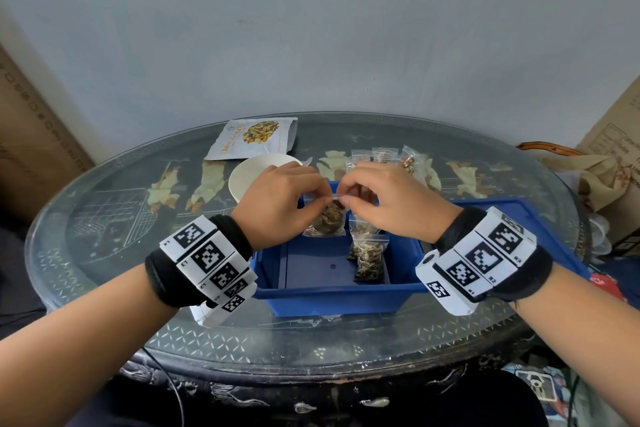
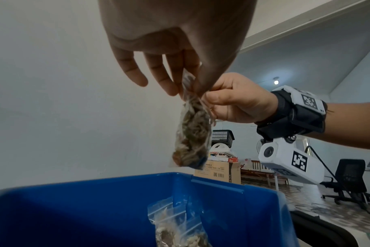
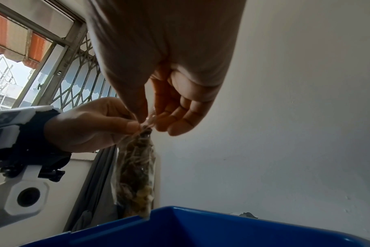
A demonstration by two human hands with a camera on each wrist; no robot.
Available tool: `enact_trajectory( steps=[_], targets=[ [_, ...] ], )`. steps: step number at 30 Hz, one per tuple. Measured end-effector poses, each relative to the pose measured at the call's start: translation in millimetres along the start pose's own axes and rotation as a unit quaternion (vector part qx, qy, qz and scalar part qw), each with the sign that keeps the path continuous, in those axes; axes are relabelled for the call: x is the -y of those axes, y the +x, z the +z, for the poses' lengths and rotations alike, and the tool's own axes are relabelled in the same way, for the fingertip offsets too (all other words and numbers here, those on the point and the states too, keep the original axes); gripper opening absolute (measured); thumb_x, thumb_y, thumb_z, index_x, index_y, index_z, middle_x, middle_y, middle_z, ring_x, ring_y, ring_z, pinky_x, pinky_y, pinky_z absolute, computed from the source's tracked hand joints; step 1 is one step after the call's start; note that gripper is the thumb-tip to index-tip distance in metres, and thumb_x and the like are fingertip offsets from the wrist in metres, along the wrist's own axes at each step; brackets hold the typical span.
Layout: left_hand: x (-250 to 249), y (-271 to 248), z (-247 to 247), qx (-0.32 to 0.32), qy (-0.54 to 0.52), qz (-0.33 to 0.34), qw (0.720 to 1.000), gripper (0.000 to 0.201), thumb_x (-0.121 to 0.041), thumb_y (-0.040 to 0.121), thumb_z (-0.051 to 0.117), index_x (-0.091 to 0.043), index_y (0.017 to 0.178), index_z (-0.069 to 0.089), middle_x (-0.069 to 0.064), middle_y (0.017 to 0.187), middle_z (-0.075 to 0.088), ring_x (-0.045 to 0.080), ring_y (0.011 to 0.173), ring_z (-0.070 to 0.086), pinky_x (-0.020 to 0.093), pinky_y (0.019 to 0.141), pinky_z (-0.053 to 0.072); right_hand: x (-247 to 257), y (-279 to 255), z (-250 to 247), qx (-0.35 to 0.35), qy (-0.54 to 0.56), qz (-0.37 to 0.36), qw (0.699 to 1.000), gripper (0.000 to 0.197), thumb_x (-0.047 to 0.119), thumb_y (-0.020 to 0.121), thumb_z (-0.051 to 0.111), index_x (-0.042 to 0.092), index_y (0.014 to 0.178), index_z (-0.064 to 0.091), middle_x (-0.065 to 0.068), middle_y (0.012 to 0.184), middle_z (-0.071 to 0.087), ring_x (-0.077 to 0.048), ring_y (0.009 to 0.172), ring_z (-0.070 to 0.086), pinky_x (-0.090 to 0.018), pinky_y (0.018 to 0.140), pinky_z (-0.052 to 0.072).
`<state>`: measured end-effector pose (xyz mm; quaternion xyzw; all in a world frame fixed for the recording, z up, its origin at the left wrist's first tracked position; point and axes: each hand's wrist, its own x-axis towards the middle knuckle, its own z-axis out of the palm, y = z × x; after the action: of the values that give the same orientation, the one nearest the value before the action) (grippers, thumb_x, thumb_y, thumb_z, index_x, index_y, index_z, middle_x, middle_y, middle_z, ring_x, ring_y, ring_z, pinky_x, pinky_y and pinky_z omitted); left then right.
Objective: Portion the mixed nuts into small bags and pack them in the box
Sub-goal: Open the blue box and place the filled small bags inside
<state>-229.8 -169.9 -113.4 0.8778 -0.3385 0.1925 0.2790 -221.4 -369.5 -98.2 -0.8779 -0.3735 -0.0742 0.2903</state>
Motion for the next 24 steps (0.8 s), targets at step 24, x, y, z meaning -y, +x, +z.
enact_trajectory(
  steps=[24],
  targets=[
    [9.2,50.2,-1.4,0.231,0.028,-0.117,0.966,0.015,-0.024,0.087,0.062,-0.015,0.095,0.071,-0.008,0.077,0.060,0.003,0.068,0.052,0.005,0.063,0.039,-42.7,10.3,-1.4,0.028,-0.005,0.039,0.999,0.022,0.028,0.086,0.065,0.013,0.103,0.068,0.000,0.084,0.065,-0.012,0.072,0.060,-0.024,0.069,0.050]
  ],
)
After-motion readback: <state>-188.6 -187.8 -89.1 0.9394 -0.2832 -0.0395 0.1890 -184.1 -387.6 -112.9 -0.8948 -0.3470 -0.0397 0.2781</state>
